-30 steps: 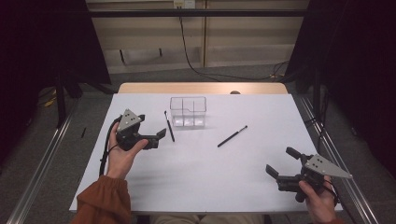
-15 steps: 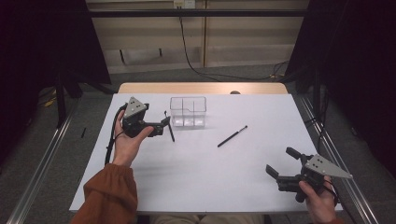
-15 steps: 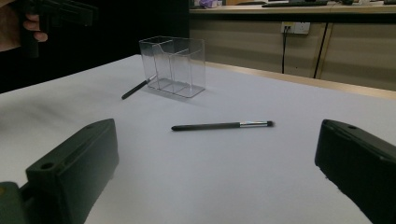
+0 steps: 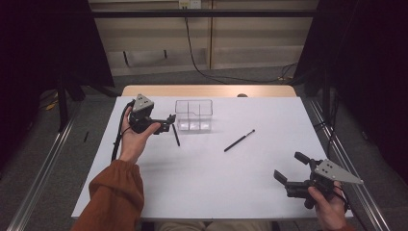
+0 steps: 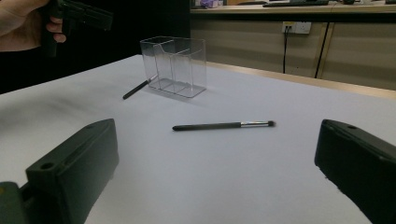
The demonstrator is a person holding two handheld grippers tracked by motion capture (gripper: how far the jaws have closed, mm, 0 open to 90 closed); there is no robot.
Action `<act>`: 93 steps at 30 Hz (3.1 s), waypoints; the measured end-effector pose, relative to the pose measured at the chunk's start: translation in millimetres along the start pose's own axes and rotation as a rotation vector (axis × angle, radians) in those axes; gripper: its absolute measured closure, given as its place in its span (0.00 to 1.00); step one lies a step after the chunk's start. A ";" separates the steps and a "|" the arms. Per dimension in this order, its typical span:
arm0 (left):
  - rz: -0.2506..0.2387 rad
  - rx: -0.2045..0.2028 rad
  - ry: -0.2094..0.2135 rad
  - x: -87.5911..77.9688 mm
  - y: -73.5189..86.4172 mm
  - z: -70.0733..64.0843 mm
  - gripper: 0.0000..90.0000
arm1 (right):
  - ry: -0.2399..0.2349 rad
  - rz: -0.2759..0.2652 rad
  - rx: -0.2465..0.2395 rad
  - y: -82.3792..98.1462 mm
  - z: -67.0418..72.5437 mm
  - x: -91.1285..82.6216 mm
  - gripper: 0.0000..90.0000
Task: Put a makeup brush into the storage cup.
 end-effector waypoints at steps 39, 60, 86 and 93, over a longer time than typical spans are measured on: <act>0.349 0.008 -0.003 29.3 23.2 16.9 0.05 | -0.003 0.009 0.004 1.4 0.1 0.3 0.00; 0.681 -0.051 -0.028 39.2 70.7 16.1 0.06 | -0.010 0.016 0.003 2.6 1.3 0.7 0.00; 0.858 -0.122 -0.026 54.5 95.5 -1.1 0.28 | -0.015 0.020 -0.001 3.2 2.1 0.9 0.00; 0.853 -0.158 -0.049 57.8 97.7 -2.5 0.31 | -0.017 0.020 0.000 3.4 2.3 0.7 0.00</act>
Point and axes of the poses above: each handheld gripper's, and its own axes: x roughly forward along the jaws, y roughly out of its underside, z roughly to its left, the point moved 10 cm from there along x, roughly forward along the jaws, and after that the axes turned 7 degrees about -z, right-handed, at the moved point
